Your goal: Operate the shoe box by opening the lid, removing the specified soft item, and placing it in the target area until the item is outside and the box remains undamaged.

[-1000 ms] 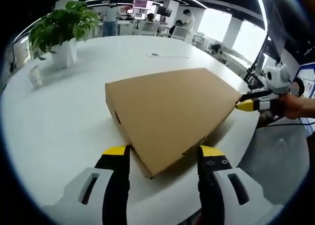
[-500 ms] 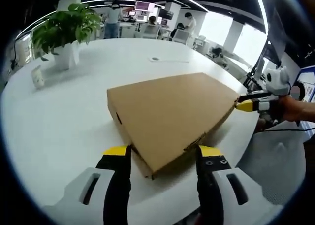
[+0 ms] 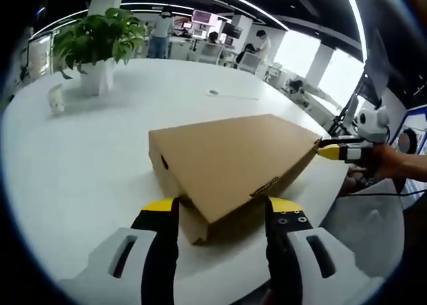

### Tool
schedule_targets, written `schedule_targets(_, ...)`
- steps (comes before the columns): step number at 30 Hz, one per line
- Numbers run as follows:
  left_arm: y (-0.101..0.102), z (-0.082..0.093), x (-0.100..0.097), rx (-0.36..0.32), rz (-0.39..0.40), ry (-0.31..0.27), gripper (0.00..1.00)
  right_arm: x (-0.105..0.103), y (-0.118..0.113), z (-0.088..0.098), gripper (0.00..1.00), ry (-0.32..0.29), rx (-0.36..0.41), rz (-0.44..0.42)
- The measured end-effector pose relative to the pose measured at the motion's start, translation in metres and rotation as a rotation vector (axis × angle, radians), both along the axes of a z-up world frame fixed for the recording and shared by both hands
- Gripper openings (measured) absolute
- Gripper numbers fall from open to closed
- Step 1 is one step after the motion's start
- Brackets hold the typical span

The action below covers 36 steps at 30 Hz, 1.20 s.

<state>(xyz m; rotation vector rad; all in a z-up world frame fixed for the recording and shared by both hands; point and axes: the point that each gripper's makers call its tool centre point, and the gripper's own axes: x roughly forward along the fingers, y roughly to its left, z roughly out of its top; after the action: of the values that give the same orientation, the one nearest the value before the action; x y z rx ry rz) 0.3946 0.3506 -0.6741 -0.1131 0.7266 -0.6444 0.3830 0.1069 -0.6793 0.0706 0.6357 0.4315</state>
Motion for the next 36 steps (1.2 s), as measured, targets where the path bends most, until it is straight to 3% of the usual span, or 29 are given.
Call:
schedule_targets(11, 0.001, 0.012, 0.006, -0.034, 0.030, -0.018, 0.51, 0.008, 0.000, 0.013, 0.29, -0.056, 0.055, 0.049)
schedule_targets(18, 0.002, 0.024, 0.011, -0.045, 0.034, -0.038, 0.51, 0.012, 0.008, 0.023, 0.40, -0.097, 0.096, 0.120)
schedule_targets(23, 0.001, 0.031, 0.014, -0.054, 0.038, -0.049, 0.51, 0.013, 0.007, 0.032, 0.41, -0.126, 0.107, 0.145)
schedule_targets(33, 0.000, 0.037, 0.018, -0.057, 0.041, -0.055, 0.51, 0.020, 0.005, 0.030, 0.40, -0.199, -0.091, 0.273)
schedule_targets(36, 0.000, 0.037, 0.018, -0.060, 0.042, -0.052, 0.51, 0.018, 0.008, 0.033, 0.39, -0.223, -0.100, 0.290)
